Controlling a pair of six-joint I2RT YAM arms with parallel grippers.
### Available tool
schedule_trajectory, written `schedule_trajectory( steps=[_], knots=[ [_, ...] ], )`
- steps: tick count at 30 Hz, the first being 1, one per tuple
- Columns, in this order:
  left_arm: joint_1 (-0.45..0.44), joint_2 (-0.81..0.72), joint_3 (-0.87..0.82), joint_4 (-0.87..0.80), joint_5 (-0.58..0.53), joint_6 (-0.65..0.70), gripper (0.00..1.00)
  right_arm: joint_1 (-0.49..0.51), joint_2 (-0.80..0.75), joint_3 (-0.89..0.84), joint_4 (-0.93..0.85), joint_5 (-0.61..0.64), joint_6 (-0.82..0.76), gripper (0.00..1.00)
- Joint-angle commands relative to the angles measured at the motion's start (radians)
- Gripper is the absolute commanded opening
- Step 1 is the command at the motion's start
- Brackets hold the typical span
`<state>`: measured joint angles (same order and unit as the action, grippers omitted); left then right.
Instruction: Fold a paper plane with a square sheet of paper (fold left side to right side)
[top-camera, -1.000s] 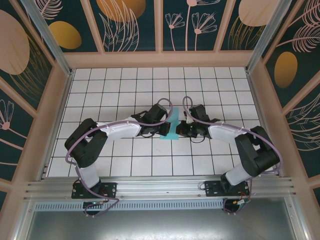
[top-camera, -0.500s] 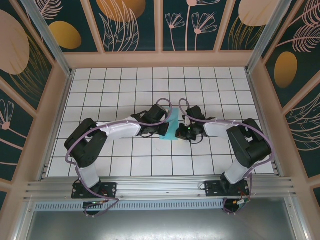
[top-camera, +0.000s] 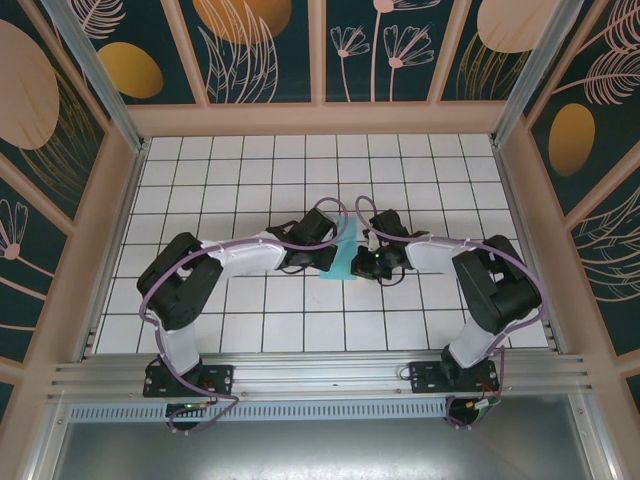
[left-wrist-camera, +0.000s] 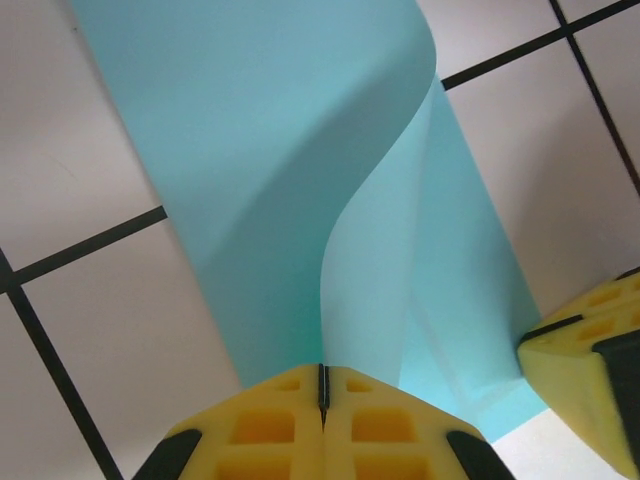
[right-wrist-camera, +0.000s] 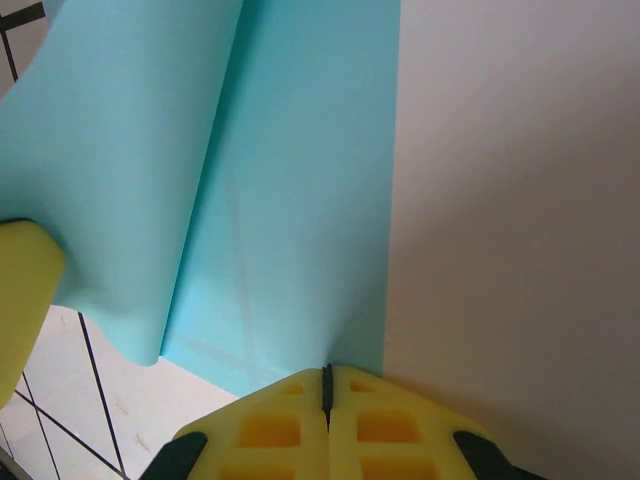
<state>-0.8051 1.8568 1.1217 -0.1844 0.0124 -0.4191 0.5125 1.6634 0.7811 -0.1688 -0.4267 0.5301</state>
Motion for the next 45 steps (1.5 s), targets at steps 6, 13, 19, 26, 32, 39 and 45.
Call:
schedule_trajectory(
  steps=[6,13,19,26,32,39,45],
  knots=[
    [0.014,0.036,0.041,-0.016,-0.042,0.043,0.01,0.009,0.022,0.015,-0.067,0.042,-0.022,0.0],
    [0.018,0.053,0.055,-0.008,-0.045,0.055,0.02,0.01,0.021,0.02,-0.072,0.042,-0.025,0.0],
    [0.018,0.061,0.056,-0.001,-0.044,0.058,0.02,0.011,0.022,0.02,-0.072,0.042,-0.028,0.0],
    [0.02,0.067,0.062,0.005,-0.049,0.064,0.02,0.011,0.025,0.02,-0.074,0.043,-0.028,0.0],
    [0.02,0.068,0.068,0.005,-0.055,0.072,0.02,0.012,0.026,0.02,-0.078,0.045,-0.03,0.0],
    [0.02,0.073,0.073,0.011,-0.049,0.074,0.02,0.012,0.025,0.02,-0.079,0.044,-0.03,0.0],
    [0.02,0.075,0.073,0.017,-0.046,0.074,0.03,0.014,0.025,0.018,-0.078,0.043,-0.03,0.0]
  ],
)
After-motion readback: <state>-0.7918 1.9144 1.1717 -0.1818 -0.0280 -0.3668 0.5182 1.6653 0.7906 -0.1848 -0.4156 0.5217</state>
